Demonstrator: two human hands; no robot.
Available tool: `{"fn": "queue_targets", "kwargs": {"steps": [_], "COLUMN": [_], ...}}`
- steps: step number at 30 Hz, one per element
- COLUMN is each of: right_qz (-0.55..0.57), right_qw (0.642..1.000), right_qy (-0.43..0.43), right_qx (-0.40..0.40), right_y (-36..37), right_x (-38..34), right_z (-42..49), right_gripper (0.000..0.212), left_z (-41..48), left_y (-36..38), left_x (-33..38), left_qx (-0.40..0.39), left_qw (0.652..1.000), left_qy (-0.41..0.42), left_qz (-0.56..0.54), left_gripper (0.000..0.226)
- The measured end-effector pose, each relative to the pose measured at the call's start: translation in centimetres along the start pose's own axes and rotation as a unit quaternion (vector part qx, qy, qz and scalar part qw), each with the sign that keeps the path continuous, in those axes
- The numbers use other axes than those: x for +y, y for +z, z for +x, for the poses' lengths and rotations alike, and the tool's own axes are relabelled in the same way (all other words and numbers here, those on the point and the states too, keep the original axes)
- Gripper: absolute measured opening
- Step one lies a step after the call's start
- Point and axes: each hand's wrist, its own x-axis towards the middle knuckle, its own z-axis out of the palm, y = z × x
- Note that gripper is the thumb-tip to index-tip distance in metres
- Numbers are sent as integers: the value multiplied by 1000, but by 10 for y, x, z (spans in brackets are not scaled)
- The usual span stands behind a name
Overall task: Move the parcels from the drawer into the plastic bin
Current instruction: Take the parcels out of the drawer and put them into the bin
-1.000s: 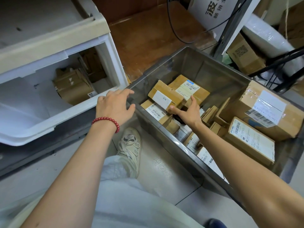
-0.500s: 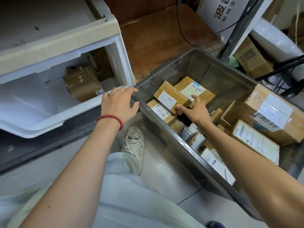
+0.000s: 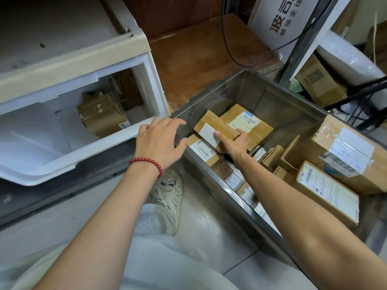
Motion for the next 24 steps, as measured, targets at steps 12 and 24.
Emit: {"fn": "queue_targets", "kwargs": {"steps": [12,24], "right_qz": [-182,-289], "right_qw": [982,948], "right_qy": [-18,-133], "right_qx": [-36,-30], "right_y": [-60,-122], "right_x": [-9,19], "right_z": [-24,-96], "right_gripper": [97,97], "left_z": [24,20], "left_y": [7,16], "left_x": [40,60], "left_qx": [-29,-45], "left_qw": [997,994], "left_qy": [64,96], "left_qz": [5,12], "left_gripper": [46,45]}}
